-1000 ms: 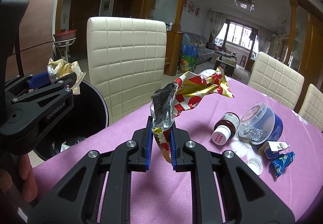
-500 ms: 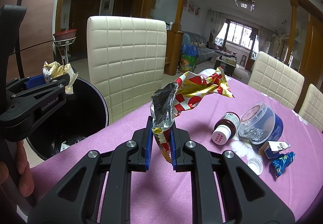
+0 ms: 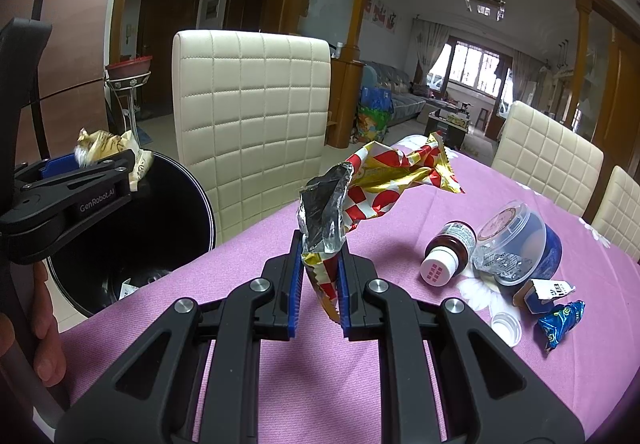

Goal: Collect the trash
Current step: 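Carry the gold wrapper over the bin and open the left tool, then move the gold-red wrapper over the bin and open the right tool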

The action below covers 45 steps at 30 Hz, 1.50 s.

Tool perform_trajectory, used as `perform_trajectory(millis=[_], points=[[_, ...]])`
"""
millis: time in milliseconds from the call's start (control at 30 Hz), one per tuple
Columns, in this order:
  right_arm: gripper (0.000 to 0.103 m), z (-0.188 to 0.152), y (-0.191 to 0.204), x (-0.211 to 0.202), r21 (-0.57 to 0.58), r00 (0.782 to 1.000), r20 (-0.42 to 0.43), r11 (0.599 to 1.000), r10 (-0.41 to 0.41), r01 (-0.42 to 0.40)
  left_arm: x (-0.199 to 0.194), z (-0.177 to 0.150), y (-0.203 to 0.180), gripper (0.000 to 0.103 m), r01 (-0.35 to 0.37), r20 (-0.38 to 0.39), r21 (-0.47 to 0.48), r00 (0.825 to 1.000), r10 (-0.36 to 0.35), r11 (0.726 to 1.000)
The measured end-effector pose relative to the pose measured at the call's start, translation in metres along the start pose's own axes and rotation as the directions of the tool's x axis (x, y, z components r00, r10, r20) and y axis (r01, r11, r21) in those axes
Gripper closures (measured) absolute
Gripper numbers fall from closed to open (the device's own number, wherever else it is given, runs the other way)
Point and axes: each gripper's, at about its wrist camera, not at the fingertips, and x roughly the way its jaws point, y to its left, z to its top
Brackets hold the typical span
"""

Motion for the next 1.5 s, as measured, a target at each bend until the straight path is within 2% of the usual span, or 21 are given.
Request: perform_trajectory(millis=[33,300,700,1033,1500], points=[[0.087,0.000,0.000,0.000,0.001,1.000,-0.001,1.000,0.000,0.000,0.001,0.000,0.001,0.029,-0.004,-0.003,-0.006,1.000,0.004,1.000],[0.087,-0.001,-0.001,0.001,-0.001,1.000,-0.002,1.000,0.001,-0.001,0.006,-0.001,0.010,0.019,-0.002,-0.033,-0.042,0.999,0.000,0.999],[0.087,-0.002,0.012,0.001,-0.075,1.000,-0.002,0.997,0.012,-0.012,0.000,-0.005,0.021,0.019,-0.014,-0.038,-0.009,0.999,0.014,1.000],[0.087,0.005,0.044,0.008,-0.142,0.996,-0.012,0.986,0.086,-0.087,-0.002,-0.012,0.053,0.019,-0.041,-0.051,0.005,0.998,0.041,0.999],[0.086,0.018,0.111,0.016,-0.221,0.976,-0.044,0.951,0.212,-0.216,0.002,-0.016,0.107,0.019,-0.117,-0.060,-0.018,0.991,0.116,0.993]])
